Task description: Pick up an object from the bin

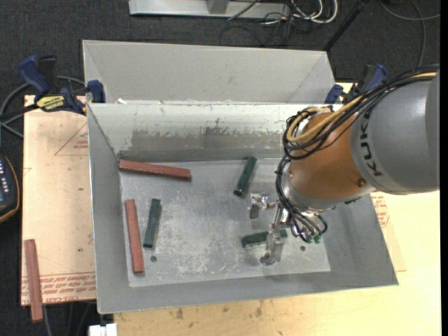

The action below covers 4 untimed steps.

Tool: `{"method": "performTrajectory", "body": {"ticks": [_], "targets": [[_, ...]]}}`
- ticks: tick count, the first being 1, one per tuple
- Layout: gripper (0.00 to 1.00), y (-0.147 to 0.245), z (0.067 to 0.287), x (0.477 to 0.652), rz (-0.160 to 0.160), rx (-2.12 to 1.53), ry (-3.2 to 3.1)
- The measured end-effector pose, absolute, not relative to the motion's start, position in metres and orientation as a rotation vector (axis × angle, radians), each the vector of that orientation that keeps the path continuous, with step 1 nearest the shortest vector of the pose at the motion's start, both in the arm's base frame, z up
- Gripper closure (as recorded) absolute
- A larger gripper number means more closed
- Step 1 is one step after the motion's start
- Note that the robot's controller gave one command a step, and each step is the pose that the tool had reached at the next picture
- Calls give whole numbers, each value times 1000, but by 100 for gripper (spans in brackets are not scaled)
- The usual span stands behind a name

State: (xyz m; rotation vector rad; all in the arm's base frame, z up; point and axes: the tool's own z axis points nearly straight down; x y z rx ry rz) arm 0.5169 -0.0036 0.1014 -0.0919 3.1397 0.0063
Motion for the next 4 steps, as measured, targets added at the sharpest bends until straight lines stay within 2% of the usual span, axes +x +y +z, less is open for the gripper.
{"method": "performTrajectory", "body": {"ticks": [1, 2, 3, 4], "targets": [[0, -3, 100, 517, 2, -48, 3141], [0, -7, 69, 515, 2, 97, 3142], [0, -6, 69, 515, 2, 95, 3141], [100, -6, 70, 516, 1, 94, 3139]]}}
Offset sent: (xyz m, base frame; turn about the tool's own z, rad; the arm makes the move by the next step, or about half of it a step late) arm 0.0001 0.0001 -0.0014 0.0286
